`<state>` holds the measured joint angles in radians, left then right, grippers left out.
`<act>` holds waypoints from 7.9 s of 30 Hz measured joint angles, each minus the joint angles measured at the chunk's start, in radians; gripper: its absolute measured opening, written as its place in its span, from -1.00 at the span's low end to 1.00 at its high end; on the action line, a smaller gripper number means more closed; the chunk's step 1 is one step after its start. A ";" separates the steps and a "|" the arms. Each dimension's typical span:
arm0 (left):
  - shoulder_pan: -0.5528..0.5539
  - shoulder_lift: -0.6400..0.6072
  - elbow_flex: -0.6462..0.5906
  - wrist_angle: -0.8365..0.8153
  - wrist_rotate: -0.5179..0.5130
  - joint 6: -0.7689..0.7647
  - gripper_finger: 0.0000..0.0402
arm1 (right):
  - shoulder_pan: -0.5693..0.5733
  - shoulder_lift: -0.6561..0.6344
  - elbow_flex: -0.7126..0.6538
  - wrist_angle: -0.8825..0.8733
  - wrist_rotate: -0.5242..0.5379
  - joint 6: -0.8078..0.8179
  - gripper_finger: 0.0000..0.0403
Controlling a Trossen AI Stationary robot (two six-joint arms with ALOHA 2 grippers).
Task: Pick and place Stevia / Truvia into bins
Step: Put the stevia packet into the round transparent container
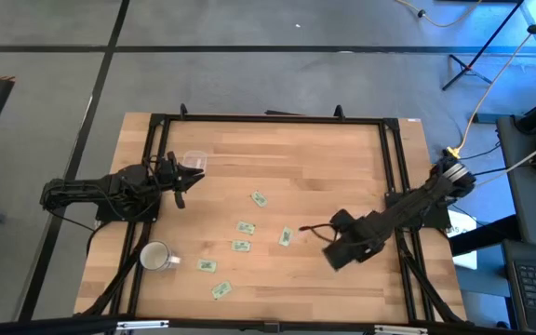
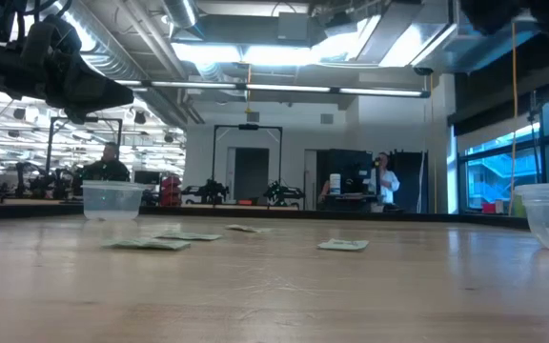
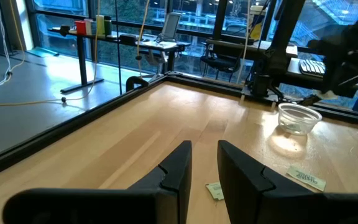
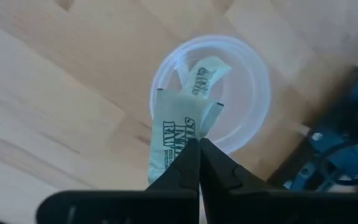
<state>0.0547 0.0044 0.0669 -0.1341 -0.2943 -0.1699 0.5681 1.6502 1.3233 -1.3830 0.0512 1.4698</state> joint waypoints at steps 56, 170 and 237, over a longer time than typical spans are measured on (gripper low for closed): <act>0.000 0.000 0.000 0.000 0.000 0.000 -0.64 | -0.177 -0.046 -0.183 0.735 0.212 -0.344 -0.46; 0.000 0.000 0.000 -0.001 0.000 -0.001 -0.64 | -0.191 0.336 -0.080 0.379 -0.050 -0.490 -1.00; 0.000 0.000 0.000 -0.001 0.000 -0.034 -0.64 | -0.120 0.326 0.042 0.327 -0.080 -0.296 -0.47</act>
<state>0.0547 0.0044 0.0673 -0.1352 -0.2939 -0.2043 0.4480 1.9762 1.3650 -1.0558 -0.0289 1.1740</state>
